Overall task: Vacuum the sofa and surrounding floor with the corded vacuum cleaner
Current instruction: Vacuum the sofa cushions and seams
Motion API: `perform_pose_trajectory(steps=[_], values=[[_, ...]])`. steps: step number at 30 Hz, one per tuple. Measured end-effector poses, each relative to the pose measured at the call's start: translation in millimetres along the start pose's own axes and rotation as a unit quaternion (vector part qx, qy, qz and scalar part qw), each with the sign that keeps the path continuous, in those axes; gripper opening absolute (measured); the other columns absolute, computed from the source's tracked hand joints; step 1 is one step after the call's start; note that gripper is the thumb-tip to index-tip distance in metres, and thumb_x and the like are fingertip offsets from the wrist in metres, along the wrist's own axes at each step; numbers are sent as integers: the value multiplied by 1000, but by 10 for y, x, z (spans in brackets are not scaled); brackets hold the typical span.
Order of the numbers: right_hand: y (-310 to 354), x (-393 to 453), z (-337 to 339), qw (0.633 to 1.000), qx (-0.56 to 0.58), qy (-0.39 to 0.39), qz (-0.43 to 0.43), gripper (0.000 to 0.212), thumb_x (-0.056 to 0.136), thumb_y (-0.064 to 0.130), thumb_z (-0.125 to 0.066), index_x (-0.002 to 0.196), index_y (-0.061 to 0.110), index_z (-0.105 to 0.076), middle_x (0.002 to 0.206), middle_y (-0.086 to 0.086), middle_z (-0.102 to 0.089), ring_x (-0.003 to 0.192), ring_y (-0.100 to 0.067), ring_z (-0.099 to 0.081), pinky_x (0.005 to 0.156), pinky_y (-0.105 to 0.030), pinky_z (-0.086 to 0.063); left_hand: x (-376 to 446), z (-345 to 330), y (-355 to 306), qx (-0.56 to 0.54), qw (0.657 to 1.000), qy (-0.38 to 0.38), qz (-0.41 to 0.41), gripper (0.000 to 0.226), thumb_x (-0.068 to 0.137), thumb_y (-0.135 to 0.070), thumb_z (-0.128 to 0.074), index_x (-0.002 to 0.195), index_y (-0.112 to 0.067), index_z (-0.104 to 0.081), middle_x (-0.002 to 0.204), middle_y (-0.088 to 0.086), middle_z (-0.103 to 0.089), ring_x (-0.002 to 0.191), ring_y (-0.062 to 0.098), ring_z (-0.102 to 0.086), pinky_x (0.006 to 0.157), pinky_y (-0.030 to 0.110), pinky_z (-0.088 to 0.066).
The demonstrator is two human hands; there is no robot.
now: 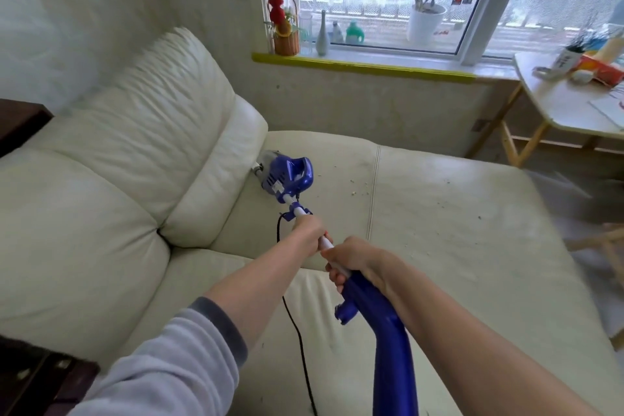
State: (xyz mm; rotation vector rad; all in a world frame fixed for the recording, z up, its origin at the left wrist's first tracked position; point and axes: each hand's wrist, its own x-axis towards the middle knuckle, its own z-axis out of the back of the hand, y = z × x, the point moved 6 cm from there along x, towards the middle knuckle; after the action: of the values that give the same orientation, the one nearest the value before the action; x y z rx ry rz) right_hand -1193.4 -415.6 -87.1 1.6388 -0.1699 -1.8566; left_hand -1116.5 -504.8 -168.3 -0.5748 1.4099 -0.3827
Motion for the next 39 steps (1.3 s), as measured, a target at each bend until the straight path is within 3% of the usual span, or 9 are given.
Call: perform_pose_trajectory(steps=[5,9,14,18,27,32,34,36,39], values=[[-74,-86,-55,1000,-17,11,15,28,103,11,-37,79,5,-47,50,-8,-48,38,-16,-48,55,-30,-48,-210,38,26,66,997,-21,-43,19,102,-17,-28,102,-8,-43,67,7,-39,49,14,-30,40,24,-26],[-3,14,-52,1000,-27,9,8,24,103,8,-32,82,9,-43,39,-8,-47,26,-17,-47,52,-32,-48,-171,59,-79,108,993,-14,-46,31,103,-10,-32,72,-8,-34,63,5,-34,49,12,-31,33,19,-28],[249,252,-30,1000,5,4,21,26,104,15,-36,83,4,-46,47,-10,-46,26,-16,-46,43,-31,-47,47,79,-264,123,992,-4,-23,32,101,-10,-31,69,-10,-33,60,5,-35,45,12,-31,31,17,-25],[536,528,-41,999,44,-7,29,16,100,2,-33,93,5,-46,53,-12,-45,33,-18,-44,36,-24,-44,268,135,-559,159,986,-12,-37,24,100,-9,-31,80,-4,-43,60,4,-37,47,10,-34,37,21,-29],[947,896,26,999,29,-2,20,26,103,17,-38,79,10,-43,56,-8,-43,42,-15,-41,38,-22,-42,860,69,-918,112,993,-16,-13,13,102,-12,-29,102,-8,-41,64,6,-39,38,11,-34,28,9,-21],[986,750,367,981,-179,-28,67,19,102,20,-41,106,5,-52,75,-7,-57,61,-15,-54,67,-30,-54,799,-165,-919,71,997,13,-2,15,101,-11,-31,92,-12,-44,71,7,-50,48,13,-40,32,15,-36],[1012,657,395,964,-253,-25,79,28,103,22,-39,118,3,-51,94,-12,-63,81,-21,-59,87,-35,-50,806,-168,-942,65,998,9,-7,18,100,-10,-32,90,-10,-47,82,6,-61,53,14,-48,59,21,-52],[1006,578,381,947,-306,-35,95,33,103,19,-35,130,3,-46,105,-16,-58,92,-25,-57,87,-34,-46,794,-166,-890,62,998,2,-7,19,98,-8,-33,102,-2,-50,92,4,-64,63,14,-57,70,24,-50],[913,486,333,929,-341,-65,129,15,104,17,-28,110,18,-42,97,-11,-47,87,-25,-45,77,-29,-36,623,-192,-776,79,996,-14,-37,43,100,-8,-28,142,-7,-36,81,6,-51,56,14,-42,50,22,-40]])
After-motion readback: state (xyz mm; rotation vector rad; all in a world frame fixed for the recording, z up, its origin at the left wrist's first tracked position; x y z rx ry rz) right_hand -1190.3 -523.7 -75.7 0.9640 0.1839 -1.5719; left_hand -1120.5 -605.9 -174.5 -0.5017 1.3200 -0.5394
